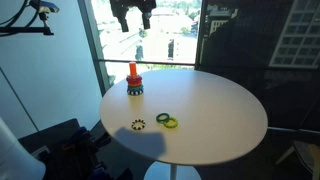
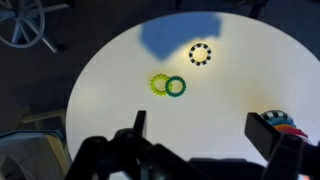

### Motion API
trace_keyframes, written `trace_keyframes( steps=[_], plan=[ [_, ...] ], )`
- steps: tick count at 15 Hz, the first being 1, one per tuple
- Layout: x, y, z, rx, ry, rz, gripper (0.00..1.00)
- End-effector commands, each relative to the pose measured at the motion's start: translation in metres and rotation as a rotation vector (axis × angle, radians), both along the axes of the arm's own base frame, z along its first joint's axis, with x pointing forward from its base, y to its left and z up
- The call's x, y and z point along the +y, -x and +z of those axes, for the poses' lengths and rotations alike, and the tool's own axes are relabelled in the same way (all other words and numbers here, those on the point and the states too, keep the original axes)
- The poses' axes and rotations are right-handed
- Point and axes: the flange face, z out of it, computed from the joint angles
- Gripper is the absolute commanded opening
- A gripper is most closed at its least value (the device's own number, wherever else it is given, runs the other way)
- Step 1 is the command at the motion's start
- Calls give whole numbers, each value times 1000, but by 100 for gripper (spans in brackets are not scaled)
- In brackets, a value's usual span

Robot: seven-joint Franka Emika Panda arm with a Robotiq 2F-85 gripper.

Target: Lift the green object from the table and put it on the orange holder

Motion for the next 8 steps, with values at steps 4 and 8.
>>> trace_keyframes(
  steps=[4, 8],
  plan=[
    [0, 0, 1, -2, 0, 0, 100],
    [0, -7, 1, -10, 16, -32, 100]
  ],
)
